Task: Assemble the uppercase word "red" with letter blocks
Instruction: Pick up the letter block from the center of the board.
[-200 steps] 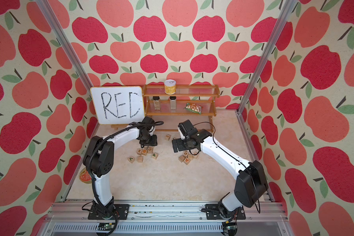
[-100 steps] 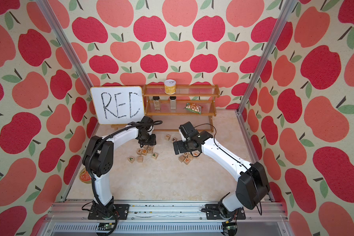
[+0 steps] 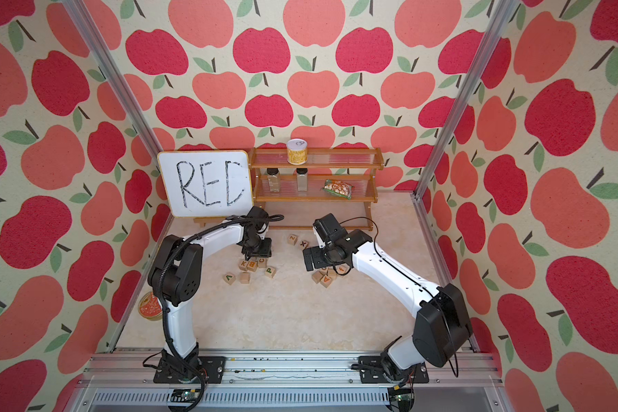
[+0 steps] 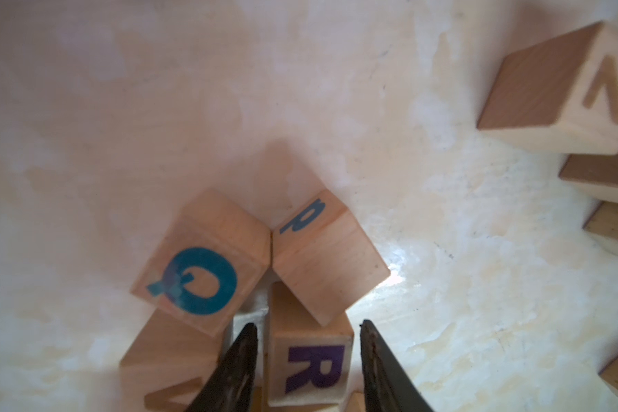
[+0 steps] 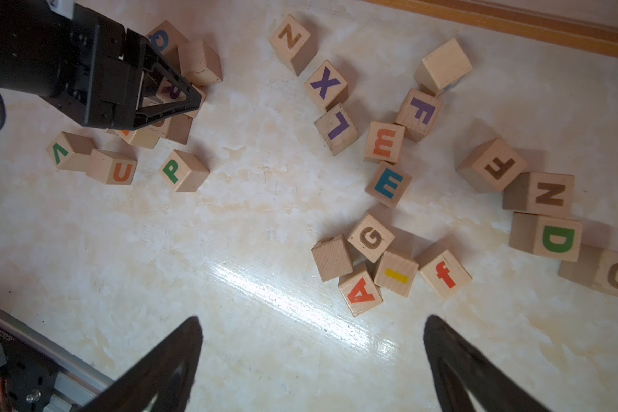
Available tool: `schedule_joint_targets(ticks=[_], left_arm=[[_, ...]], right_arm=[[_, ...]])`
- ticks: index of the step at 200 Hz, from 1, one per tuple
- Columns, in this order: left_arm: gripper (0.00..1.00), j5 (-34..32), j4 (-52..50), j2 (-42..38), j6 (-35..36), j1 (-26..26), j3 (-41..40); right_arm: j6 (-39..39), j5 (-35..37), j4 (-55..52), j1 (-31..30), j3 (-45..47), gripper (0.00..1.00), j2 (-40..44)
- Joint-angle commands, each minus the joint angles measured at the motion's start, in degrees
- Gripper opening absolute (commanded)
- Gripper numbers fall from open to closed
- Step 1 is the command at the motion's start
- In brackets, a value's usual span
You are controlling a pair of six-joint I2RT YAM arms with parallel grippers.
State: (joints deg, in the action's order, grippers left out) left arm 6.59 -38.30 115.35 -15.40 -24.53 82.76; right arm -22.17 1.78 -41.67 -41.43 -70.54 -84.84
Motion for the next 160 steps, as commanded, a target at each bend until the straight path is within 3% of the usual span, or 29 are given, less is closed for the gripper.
schedule_joint_targets(ticks=[1, 72, 160], left_arm=[[0.39, -2.0, -1.2, 1.2, 0.6, -0.6, 1.0], [0.15, -6.7, -5.9, 4.0, -5.3, -3.3, 5.9], [0.13, -9.0, -13.2, 3.3, -21.0, -5.6, 9.2]], right_arm=[[0.3, -0.4, -1.1, 0.5, 0.5, 0.99, 1.5], [0.3, -0.8, -1.1, 0.5, 0.6, 0.99, 1.8], [-0.5, -3.9, 1.1, 0.5, 3.2, 0.99, 4.4]])
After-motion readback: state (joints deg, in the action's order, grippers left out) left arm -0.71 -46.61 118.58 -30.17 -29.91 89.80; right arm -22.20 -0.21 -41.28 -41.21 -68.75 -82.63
